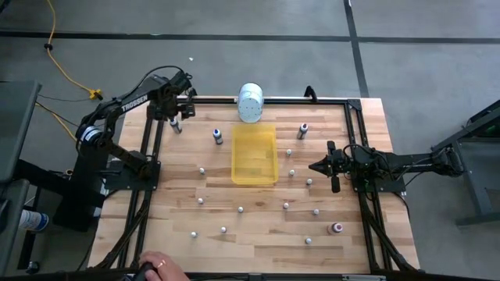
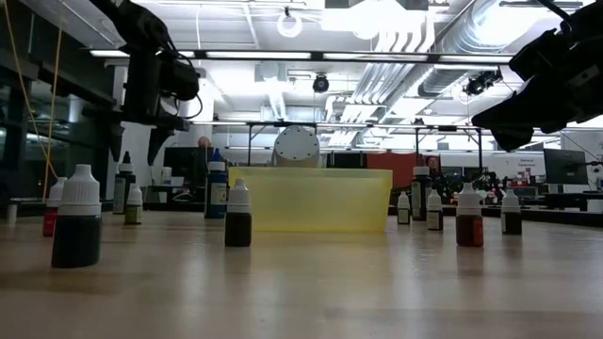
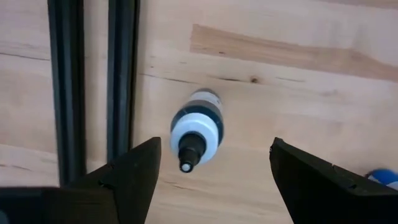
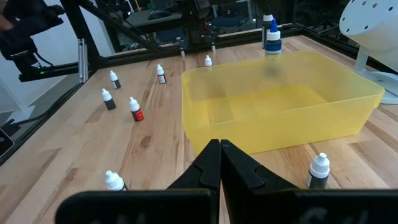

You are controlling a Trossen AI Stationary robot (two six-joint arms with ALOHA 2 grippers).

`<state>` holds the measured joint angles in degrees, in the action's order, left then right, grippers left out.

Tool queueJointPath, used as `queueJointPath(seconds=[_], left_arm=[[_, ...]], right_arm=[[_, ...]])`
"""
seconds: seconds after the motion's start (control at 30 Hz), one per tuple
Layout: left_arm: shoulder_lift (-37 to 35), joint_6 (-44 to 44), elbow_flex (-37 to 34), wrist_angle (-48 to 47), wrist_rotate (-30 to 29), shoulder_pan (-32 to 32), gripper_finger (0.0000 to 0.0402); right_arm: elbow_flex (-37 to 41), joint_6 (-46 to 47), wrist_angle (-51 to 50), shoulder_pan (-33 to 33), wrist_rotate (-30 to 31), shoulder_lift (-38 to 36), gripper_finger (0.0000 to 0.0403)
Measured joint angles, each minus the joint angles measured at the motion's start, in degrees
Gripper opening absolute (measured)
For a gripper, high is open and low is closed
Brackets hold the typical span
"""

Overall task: Pick & Place food coloring
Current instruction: Put the big black food coloring bottle in the yellow transparent bin

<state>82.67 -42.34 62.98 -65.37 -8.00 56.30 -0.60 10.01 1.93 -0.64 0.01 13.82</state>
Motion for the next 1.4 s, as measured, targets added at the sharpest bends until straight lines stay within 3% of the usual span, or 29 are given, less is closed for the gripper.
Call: queueJointPath(seconds=[0.23, 0.57, 1.0, 1.4], left_arm=[[0.0, -9.7, -2.1, 1.2, 0.4, 0.5, 0.0289], [0.0, -13.4, -7.2, 6.1, 1.1, 0.7, 0.0289], [0.0, -13.7, -7.4, 9.6, 1.6, 0.7, 0.0289], [-1.9, -13.1, -6.4, 7.5, -5.0, 0.7, 0.0289]], right_arm=[[0.0, 0.0, 0.0, 0.0, 0.0, 0.0, 0.0000], [0.0, 0.0, 0.0, 0.0, 0.0, 0.0, 0.0000], [0.0, 0.0, 0.0, 0.0, 0.0, 0.0, 0.0000], [0.0, 0.0, 0.0, 0.0, 0.0, 0.0, 0.0000]])
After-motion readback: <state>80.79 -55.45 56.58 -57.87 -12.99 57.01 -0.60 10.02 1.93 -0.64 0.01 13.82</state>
